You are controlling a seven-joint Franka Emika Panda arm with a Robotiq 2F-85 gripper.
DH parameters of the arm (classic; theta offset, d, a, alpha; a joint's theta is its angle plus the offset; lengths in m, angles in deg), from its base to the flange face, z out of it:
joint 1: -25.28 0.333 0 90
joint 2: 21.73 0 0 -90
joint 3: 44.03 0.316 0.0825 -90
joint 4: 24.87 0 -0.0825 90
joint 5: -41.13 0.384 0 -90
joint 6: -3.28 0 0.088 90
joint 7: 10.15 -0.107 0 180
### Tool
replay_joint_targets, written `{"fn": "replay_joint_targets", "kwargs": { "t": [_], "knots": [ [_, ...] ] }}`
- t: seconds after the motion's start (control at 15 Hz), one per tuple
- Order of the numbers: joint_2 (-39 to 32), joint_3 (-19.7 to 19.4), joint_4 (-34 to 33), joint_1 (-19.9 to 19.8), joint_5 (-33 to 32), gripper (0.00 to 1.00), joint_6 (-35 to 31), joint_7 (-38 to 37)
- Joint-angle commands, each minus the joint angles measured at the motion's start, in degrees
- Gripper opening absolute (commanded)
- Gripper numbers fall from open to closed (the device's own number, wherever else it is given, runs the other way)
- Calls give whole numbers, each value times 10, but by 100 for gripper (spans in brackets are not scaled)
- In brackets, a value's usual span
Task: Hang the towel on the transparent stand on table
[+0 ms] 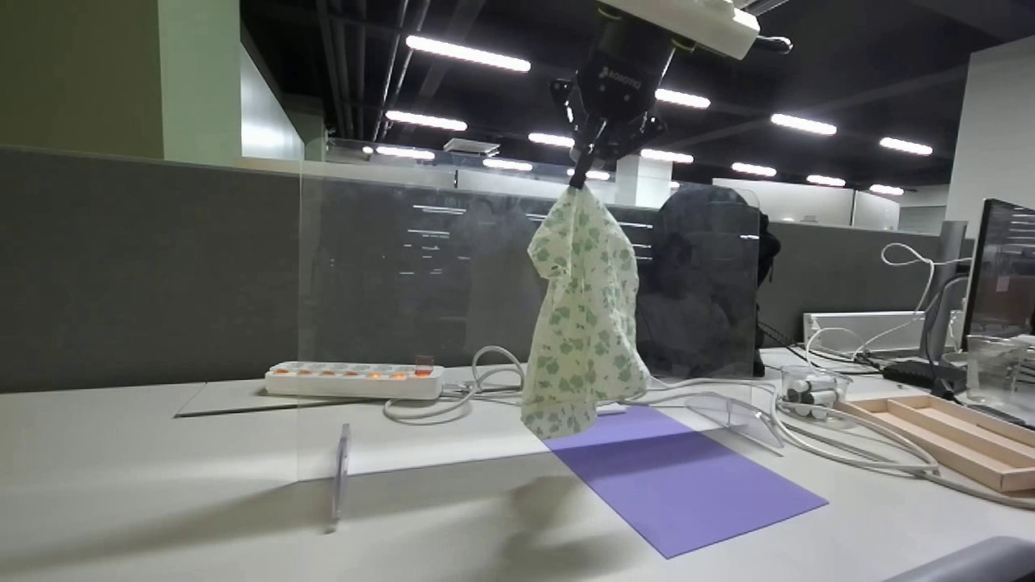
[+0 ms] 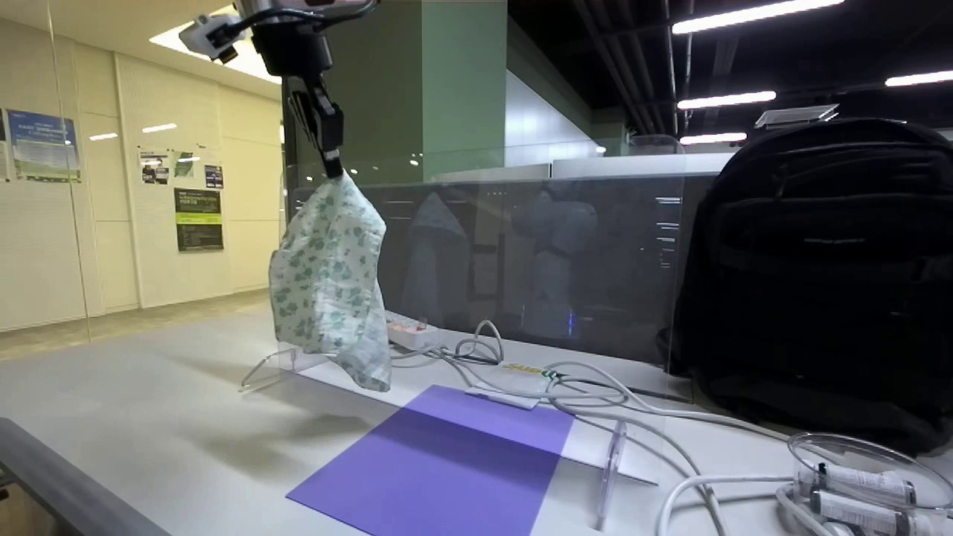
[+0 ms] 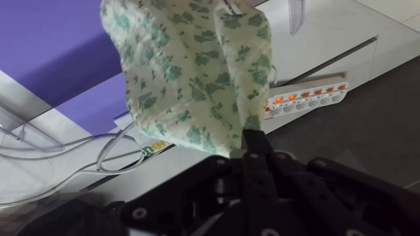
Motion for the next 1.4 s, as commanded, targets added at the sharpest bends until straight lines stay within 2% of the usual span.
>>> {"fn": "replay_joint_targets", "kwargs": {
  "t": [0.0,0.33,0.67,1.0,1.33],
  "knots": [
    [-27,-4,-25,19,41,0,-37,-4],
    [-55,-3,-84,34,82,0,-88,-11],
    [-88,6,-154,19,89,0,-155,-33],
    [-127,38,-206,-49,69,0,-219,-79],
    [-149,96,-226,-129,60,0,-258,-125]
  ]
}}
